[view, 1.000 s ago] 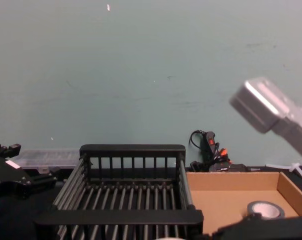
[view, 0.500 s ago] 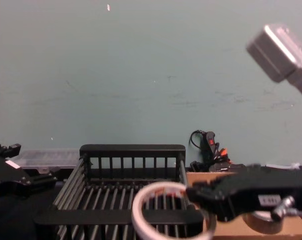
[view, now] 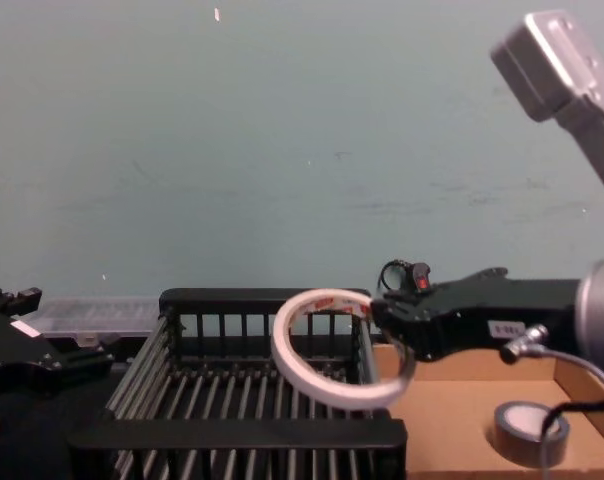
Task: Pick up the white tape and place it into the black box , Pick up the silver tape and place it into the brown box.
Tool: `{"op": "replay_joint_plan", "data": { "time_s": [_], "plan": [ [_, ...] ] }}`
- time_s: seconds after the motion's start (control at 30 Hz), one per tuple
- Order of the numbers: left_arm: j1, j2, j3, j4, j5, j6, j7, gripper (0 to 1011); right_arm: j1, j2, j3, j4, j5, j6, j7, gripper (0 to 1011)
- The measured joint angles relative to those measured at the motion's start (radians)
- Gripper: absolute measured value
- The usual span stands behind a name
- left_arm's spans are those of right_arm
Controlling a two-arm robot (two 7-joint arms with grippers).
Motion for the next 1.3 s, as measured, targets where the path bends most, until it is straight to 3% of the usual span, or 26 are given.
{"op": "replay_joint_plan", "data": {
  "time_s": [0.43, 0.7, 1.03, 1.3],
  "plan": [
    [0.000, 0.000, 0.000, 0.000, 0.000, 0.000, 0.000, 1001, 0.104, -0.088, -0.027, 0.173, -0.087, -0.119, -0.068, 90],
    [0.000, 0.000, 0.000, 0.000, 0.000, 0.000, 0.000, 1001, 0.183, -0.156, -0.061, 0.335, -0.191, -0.217, -0.129, 90],
    [0.000, 0.000, 0.000, 0.000, 0.000, 0.000, 0.000, 1001, 0.226, -0.207, -0.086, 0.470, -0.264, -0.270, -0.159, 90],
    [0.000, 0.000, 0.000, 0.000, 0.000, 0.000, 0.000, 1001, 0.232, -0.225, -0.088, 0.503, -0.287, -0.282, -0.159, 90]
  ]
}}
